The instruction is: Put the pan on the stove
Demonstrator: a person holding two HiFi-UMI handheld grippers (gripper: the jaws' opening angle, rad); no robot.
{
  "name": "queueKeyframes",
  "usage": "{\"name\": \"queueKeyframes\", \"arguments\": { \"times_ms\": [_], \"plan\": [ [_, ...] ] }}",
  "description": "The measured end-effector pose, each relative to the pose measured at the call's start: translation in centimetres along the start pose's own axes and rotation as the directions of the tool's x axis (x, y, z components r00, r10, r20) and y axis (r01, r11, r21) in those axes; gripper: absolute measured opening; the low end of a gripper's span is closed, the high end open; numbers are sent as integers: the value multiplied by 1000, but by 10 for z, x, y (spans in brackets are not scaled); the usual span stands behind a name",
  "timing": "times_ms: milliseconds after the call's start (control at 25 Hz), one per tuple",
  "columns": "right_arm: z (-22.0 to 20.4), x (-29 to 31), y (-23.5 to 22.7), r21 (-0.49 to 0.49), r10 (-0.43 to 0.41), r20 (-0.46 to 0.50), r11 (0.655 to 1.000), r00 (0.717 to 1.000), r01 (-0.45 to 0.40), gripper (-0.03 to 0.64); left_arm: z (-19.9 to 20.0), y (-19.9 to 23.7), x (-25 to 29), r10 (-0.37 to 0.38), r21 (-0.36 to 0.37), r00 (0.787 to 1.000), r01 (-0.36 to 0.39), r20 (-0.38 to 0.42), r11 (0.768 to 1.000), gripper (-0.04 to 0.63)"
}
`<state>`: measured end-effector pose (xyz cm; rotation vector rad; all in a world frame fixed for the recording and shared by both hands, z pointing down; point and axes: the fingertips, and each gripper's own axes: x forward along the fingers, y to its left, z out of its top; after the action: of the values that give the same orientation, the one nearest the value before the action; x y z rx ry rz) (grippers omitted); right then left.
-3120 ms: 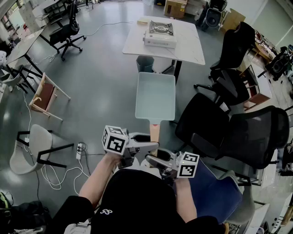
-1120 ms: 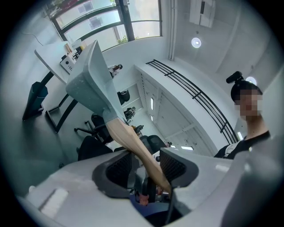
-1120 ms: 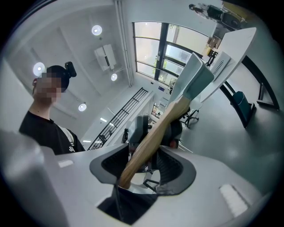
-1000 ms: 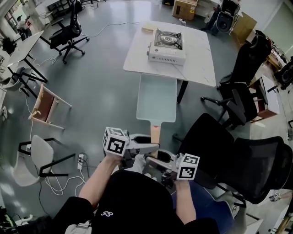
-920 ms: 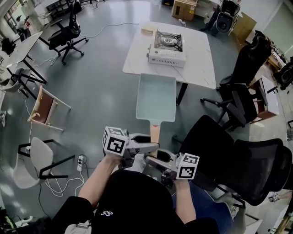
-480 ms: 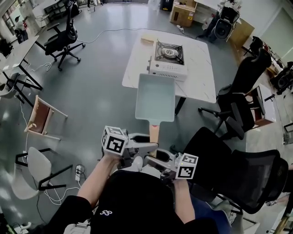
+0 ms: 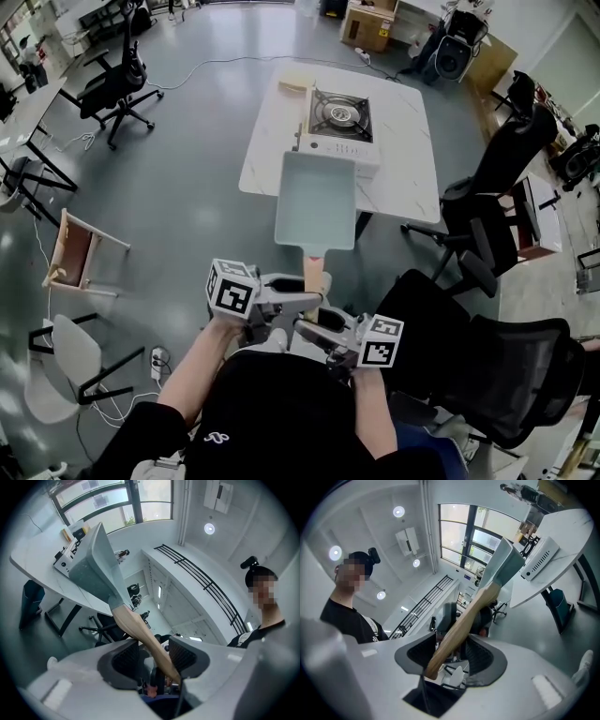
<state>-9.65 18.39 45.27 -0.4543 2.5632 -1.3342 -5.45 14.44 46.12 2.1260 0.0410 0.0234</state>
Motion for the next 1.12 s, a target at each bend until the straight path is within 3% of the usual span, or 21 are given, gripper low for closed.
{"name": "queueKeyframes", "arguments": {
  "times_ms": [640,1120],
  "plan": [
    [131,-6,-89,24,23,-30,999,999,-22,202,125,79,56,25,-14,999,-24,31,1000,206],
    [202,-30,-136,25,56,-45,998,997,-55,202,187,120,106,42,-13,997,-41,60,999,206]
  ]
}}
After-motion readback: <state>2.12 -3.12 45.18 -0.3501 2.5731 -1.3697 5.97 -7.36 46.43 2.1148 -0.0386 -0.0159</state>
